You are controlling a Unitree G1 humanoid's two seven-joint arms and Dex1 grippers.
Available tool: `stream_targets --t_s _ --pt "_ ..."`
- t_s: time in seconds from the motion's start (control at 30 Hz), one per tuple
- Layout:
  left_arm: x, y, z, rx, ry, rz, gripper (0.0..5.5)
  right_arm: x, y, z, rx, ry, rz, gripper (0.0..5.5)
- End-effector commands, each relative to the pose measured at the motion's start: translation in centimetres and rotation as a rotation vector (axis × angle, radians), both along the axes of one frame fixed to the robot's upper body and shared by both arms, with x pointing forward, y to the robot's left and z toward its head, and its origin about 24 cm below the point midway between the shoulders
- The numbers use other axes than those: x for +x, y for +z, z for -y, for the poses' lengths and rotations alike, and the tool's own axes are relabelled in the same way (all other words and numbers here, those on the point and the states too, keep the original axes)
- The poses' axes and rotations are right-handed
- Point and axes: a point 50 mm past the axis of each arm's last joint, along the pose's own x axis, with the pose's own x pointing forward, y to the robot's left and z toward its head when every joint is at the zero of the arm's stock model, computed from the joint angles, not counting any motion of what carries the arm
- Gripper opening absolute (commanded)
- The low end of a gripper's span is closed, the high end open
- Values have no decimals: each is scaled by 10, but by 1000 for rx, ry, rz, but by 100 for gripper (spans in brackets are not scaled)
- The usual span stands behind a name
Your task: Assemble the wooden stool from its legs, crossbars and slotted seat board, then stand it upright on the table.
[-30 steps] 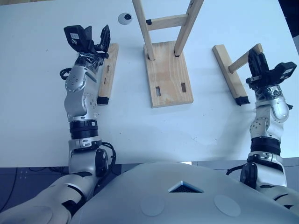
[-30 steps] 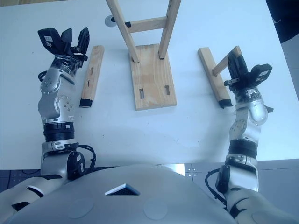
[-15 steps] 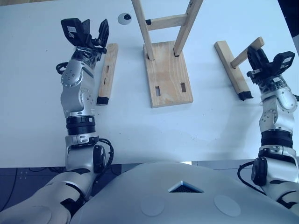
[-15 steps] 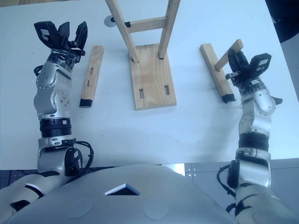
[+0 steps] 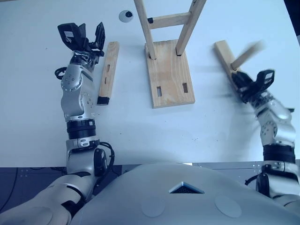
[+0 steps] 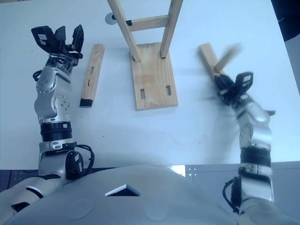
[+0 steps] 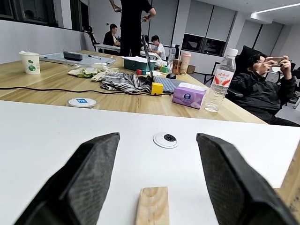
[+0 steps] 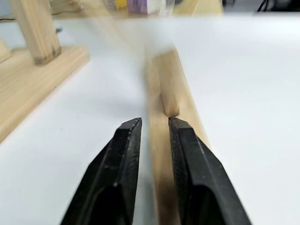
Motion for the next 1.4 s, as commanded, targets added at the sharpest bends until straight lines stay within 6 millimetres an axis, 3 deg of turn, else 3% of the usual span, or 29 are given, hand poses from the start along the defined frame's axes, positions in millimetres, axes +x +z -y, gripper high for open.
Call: stream_targets --t_s 0.03,0.17,0.33,0.67,0.93,1.1,1.23,1.3,1.4 --pt "-3 0 0 8 13 11 300 -12 8 8 -71 64 -100 186" --pt "-10 -5 -1 11 23 -3 300 -17 25 14 -133 128 -142 247" --pt "-11 -8 2 2 19 -9 300 -1 37 20 -225 151 -139 329" --pt "-12 -9 7 -28 -3 -16 300 1 19 29 -267 200 -272 329" --pt "-12 -9 5 -20 -7 -14 300 9 23 26 -211 191 -237 204" --pt "-12 -4 5 -73 -47 14 300 16 29 26 -46 88 -120 204" --pt "-25 20 34 -294 -377 97 300 27 62 22 191 24 116 203" --pt "-43 33 57 -409 -657 87 300 29 95 10 361 114 264 203" --pt "-64 45 77 -516 -933 39 300 24 138 -14 565 339 342 203"
